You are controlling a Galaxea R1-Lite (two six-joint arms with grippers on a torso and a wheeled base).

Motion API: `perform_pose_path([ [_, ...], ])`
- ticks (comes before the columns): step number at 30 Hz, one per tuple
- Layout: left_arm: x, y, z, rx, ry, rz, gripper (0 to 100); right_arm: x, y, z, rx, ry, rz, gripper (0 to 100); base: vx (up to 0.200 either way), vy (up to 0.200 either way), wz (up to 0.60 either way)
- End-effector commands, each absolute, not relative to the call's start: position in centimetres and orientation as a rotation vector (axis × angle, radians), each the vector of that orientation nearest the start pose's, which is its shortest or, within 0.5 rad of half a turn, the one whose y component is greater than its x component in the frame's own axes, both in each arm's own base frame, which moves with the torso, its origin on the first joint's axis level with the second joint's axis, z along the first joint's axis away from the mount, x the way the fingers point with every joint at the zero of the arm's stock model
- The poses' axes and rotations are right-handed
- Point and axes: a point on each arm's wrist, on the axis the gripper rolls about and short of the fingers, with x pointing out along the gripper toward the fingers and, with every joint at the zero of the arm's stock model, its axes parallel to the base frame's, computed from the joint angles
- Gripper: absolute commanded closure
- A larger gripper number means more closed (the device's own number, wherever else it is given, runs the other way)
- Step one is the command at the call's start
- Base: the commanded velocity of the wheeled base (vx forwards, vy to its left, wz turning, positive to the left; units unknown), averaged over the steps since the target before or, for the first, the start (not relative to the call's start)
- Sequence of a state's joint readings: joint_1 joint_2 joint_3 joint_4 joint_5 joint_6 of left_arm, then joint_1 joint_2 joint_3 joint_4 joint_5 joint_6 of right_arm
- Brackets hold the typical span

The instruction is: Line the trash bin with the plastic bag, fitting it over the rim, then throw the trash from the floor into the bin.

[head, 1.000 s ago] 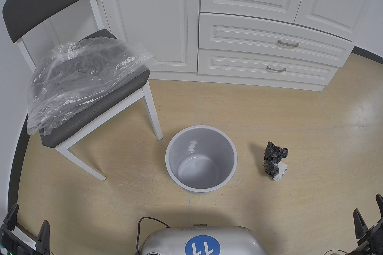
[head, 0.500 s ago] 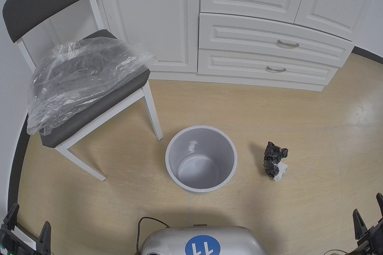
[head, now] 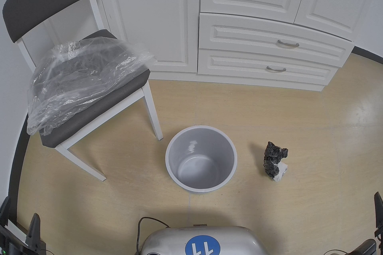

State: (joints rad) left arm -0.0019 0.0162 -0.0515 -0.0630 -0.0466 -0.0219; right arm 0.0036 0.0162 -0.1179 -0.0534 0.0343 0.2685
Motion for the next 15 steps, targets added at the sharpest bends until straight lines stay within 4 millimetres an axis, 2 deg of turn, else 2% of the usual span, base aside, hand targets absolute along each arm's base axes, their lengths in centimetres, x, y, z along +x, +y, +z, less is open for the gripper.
perform_pose_path([
  [1,-4.1,-0.3,14.9,-0.008,-0.256,-0.194,0,-3.6,0.0,13.1,0.061,-0.177,0.048,0,0.0,0.0,0.0],
  [4,-3.1,-0.3,14.8,0.002,-0.104,-0.187,0,-2.2,0.0,14.5,-0.007,-0.078,0.046,0,0.0,0.0,0.0],
  [6,-3.1,-0.3,14.8,0.002,-0.104,-0.187,0,-2.2,0.0,14.5,-0.007,-0.078,0.046,0,0.0,0.0,0.0],
  [8,-1.1,-0.4,17.6,-0.001,0.032,-0.169,0,0.6,0.1,17.0,-0.007,0.06,0.046,0,0.0,0.0,0.0],
  [9,-0.8,-0.3,18.0,-0.002,0.046,-0.166,0,1.0,0.1,17.3,-0.007,0.075,0.046,0,0.0,0.0,0.0],
  [11,1.2,-0.3,20.1,0.0,0.108,-0.148,0,3.4,0.1,18.7,-0.01,0.173,0.036,0,0.0,0.0,0.0],
  [15,4.5,-0.3,22.8,0.021,0.18,-0.118,0,7.1,-0.2,20.1,-0.079,0.279,-0.038,0,0.0,0.0,0.0],
])
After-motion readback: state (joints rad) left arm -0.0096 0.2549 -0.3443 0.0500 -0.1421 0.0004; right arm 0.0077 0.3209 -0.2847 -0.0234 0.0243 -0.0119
